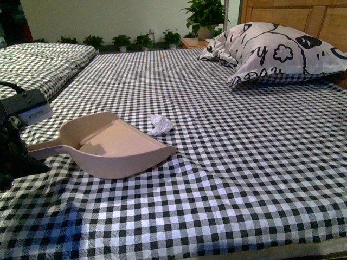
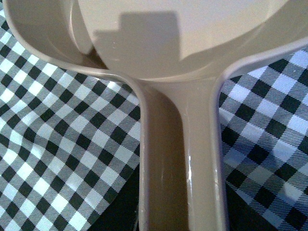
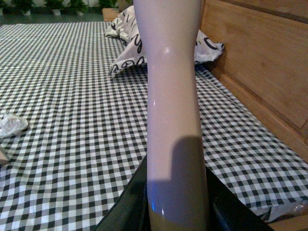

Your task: Clean up trash

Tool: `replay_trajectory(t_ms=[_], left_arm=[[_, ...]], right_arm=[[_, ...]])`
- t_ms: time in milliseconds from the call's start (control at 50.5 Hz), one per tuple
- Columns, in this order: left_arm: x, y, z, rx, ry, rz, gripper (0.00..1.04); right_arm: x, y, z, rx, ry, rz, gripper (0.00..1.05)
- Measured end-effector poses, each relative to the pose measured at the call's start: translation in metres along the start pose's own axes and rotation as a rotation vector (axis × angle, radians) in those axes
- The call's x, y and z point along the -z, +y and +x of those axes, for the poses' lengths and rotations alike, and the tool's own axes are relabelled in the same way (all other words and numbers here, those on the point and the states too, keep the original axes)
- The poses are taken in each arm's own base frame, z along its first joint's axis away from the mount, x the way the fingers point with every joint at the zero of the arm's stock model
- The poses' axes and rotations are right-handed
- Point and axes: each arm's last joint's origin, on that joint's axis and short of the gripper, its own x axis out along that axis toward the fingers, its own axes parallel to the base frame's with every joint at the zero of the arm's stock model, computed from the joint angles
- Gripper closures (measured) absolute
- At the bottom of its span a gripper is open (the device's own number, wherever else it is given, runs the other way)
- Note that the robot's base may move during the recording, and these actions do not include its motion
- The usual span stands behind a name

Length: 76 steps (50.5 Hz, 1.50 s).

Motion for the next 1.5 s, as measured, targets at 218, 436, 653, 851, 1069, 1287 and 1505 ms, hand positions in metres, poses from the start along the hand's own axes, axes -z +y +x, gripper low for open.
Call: replay_trajectory(t_ms=[218, 436, 653, 851, 1069, 1287, 1505], left_arm=[[0.002, 0.0013, 0.0012, 0.014, 0.015, 0.009, 0.81], [0.0064, 0.0012, -0.0006, 0.028, 0.05, 0.028, 0.81], [0.0077, 0.0022, 0.0005, 0.03, 0.069, 0.039, 0.81], [0.0052, 0.0056, -0.0002, 0.014, 0.073, 0.049, 0.81], [0.0052, 0.0059, -0.0001, 0.012, 0.075, 0.05, 0.81], [0.0052, 0.0059, -0.0001, 0.012, 0.076, 0.05, 0.81], [0.0052, 0.0059, -0.0001, 0.012, 0.076, 0.051, 0.81]], right_arm=[[0.0, 0.0, 0.0, 0.0, 0.0, 0.0, 0.84], [0.0, 0.0, 0.0, 0.0, 0.0, 0.0, 0.84], [0.0, 0.0, 0.0, 0.0, 0.0, 0.0, 0.84], [0.0, 0.0, 0.0, 0.0, 0.0, 0.0, 0.84], [0.0, 0.0, 0.0, 0.0, 0.0, 0.0, 0.84], [0.0, 0.0, 0.0, 0.0, 0.0, 0.0, 0.84], [0.0, 0.0, 0.0, 0.0, 0.0, 0.0, 0.84]])
